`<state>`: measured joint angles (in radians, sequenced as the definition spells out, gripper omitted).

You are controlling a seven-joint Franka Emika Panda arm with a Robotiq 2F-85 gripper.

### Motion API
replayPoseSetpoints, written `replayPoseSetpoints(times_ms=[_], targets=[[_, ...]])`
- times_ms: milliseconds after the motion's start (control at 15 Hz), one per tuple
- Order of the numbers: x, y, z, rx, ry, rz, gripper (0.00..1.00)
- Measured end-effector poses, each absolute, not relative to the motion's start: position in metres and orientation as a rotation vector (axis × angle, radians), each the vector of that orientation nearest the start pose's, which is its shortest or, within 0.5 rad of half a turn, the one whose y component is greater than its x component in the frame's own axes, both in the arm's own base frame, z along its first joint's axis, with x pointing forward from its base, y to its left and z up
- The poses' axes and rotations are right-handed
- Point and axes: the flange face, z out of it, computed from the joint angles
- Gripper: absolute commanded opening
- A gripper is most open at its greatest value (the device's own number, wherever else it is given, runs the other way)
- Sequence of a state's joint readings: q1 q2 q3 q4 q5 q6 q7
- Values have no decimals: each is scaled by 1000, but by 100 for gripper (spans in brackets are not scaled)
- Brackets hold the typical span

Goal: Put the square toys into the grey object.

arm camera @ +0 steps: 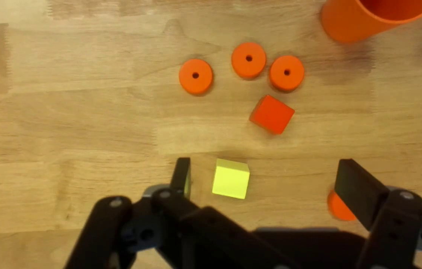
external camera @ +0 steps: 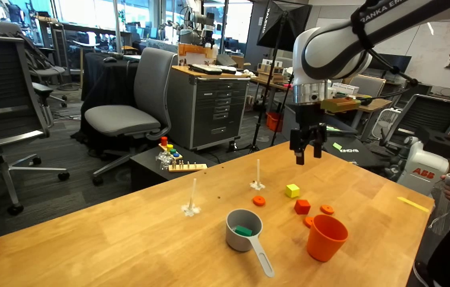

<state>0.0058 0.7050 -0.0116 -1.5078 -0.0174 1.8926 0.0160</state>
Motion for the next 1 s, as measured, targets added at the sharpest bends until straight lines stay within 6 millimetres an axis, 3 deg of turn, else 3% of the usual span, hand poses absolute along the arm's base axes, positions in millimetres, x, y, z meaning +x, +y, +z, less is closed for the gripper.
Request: replayPoseSetpoints(times_ms=[400, 1000], targets=[[681, -33, 179, -3095, 10, 563, 100], [696, -28, 113, -3054, -18, 599, 100]])
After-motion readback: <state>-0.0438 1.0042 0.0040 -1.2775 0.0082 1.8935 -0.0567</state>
